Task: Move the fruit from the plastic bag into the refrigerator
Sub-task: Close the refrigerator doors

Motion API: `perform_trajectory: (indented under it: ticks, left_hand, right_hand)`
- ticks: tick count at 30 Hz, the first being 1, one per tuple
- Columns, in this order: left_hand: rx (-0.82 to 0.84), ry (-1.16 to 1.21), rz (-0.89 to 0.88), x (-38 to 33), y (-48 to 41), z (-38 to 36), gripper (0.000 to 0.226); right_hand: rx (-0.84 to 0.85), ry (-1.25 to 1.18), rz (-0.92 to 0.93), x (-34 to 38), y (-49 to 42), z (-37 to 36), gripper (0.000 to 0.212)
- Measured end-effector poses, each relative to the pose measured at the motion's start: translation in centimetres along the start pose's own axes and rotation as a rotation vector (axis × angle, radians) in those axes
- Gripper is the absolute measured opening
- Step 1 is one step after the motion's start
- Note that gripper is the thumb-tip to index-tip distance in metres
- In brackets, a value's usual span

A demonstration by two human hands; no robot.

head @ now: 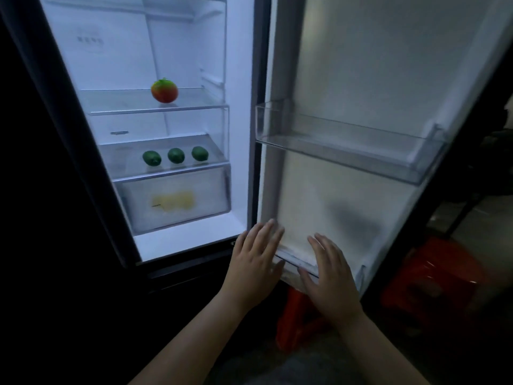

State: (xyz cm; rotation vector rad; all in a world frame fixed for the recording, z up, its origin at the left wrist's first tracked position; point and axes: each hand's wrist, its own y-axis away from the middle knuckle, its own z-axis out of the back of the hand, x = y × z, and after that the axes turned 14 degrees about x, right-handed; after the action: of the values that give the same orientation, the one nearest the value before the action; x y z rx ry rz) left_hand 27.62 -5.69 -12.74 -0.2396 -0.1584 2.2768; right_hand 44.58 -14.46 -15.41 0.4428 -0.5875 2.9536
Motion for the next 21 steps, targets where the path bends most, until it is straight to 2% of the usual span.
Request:
perform_trajectory:
  ticks: [8, 17, 19, 21]
  left_hand:
    - [0.229, -0.022, -0.048, -6.4, -2.3, -4.3, 0.064]
    - [0.427, 0.007, -0.061, -8.9, -3.0, -8.3, 0.060]
    - [0.439, -0.008, -0.062, -8.9, -3.1, -9.2, 0.066]
    - [0.452, 0.025, -0.068, -8.9, -3.1, -9.8, 0.087]
  right_hand:
    - [0.095, 0.033, -0.110, -7.2, 4.8, 0.2, 0.059]
    - [0.199, -0.026, -0.185, -9.7, 7.2, -2.1, 0.058]
    - [0.222, -0.038, -0.193, -9.9, 7.4, -2.5, 0.060]
    - [0.234, -0.038, -0.196, -10.1, 7.5, -2.9, 0.061]
